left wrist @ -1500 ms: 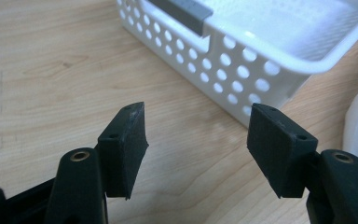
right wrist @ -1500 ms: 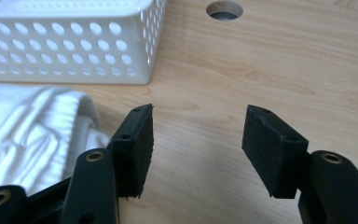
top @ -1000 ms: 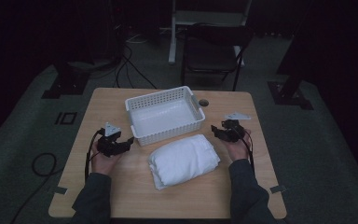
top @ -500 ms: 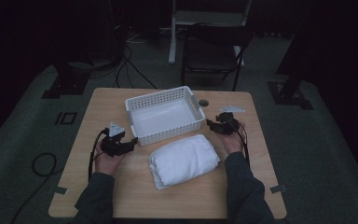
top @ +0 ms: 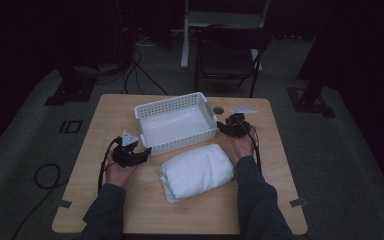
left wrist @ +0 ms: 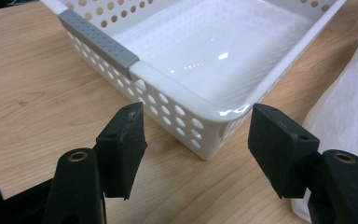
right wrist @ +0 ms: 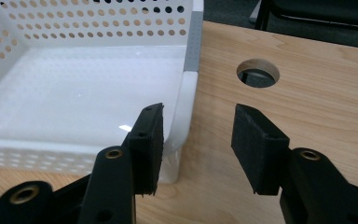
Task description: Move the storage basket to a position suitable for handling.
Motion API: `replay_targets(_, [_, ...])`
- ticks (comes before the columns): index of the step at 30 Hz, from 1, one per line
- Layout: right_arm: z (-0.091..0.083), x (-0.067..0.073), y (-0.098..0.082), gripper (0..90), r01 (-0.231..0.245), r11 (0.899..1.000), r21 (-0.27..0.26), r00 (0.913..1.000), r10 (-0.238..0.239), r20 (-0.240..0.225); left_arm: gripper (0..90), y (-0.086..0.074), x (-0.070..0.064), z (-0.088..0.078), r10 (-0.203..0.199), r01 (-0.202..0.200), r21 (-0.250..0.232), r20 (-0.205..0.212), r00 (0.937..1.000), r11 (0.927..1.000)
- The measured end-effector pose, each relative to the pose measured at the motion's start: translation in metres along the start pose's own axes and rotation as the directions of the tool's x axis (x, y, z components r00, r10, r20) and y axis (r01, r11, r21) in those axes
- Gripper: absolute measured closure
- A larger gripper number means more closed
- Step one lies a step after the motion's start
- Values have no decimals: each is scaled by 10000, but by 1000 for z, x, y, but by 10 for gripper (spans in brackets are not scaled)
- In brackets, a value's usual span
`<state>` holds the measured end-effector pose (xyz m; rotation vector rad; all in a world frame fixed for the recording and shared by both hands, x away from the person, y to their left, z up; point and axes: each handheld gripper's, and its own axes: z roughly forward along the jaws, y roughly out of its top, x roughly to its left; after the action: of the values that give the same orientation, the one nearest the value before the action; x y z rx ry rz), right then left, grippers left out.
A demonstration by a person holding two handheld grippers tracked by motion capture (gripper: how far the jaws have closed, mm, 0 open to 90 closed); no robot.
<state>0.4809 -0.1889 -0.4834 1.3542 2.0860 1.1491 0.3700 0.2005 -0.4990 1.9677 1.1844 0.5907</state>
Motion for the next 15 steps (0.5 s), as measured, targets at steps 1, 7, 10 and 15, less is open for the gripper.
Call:
replay_targets(1, [2,0,1,537,-66,10000,3,10000,66,-28,367,1,-1,1,-19,19,-6,23,10000,10000])
replay_targets(7, [11,2,2,564,-216,9996,171,9997,217,-58,396,4,-3,4,-31,31,-28,129,9999,10000])
replay_targets(10, [13,1,1,578,-283,9994,217,9995,286,-108,419,6,-3,6,-40,40,33,52,10000,10000])
replay_targets(15, [13,1,2,589,-227,9994,267,9996,231,-134,444,7,-1,9,-116,116,101,3,9999,9999])
